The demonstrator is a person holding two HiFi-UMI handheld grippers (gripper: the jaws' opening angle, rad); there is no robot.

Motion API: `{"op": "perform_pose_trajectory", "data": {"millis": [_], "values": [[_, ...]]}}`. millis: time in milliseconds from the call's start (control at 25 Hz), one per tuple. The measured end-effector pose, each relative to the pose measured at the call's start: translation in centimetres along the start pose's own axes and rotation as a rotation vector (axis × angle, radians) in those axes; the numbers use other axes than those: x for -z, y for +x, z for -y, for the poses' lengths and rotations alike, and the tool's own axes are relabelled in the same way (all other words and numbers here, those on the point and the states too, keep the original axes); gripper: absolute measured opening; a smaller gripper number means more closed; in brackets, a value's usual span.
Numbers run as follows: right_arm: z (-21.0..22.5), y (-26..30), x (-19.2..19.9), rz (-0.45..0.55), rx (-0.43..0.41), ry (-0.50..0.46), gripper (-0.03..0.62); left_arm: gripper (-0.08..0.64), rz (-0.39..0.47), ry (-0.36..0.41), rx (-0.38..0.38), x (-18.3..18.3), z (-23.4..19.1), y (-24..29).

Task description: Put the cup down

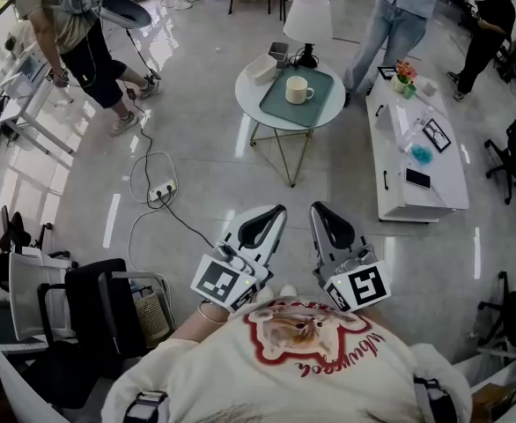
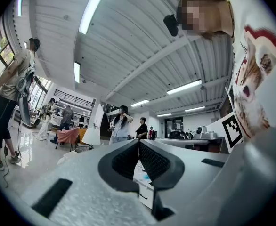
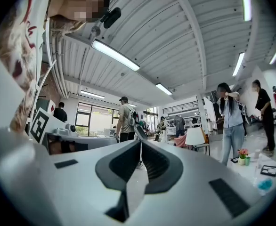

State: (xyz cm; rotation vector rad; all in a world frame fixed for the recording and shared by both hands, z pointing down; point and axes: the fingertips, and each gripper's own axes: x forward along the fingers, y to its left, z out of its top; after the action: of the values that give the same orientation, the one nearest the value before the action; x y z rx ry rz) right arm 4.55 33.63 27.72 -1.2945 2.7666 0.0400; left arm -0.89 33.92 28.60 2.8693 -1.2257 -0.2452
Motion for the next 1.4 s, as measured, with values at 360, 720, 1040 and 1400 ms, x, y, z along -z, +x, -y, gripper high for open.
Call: {"op": "perform_pose_trajectory", "data": {"millis": [360, 720, 1040, 1400], "values": [[0.7, -0.2, 0.0, -0.002, 0.033, -0.029, 0.029, 0.017, 0.007, 0.006, 0.014, -0.2, 0.0, 0.6], [1.0, -0.6, 0.2, -0.015, 0.046, -0.034, 0.028, 0.017, 0.014, 0.007, 0.008, -0.4, 0.2, 0.6], [0.3, -0.7, 0.5, -0.027, 0.032, -0.024, 0.028, 0.017, 0.010, 0.004, 0.005, -0.3, 0.5, -0.1], [-0.8, -1.1, 0.4, -0.027, 0.023, -0.007, 0.029, 0.017, 0.006, -0.008, 0.001, -0.1, 0.9, -1.2]]}}
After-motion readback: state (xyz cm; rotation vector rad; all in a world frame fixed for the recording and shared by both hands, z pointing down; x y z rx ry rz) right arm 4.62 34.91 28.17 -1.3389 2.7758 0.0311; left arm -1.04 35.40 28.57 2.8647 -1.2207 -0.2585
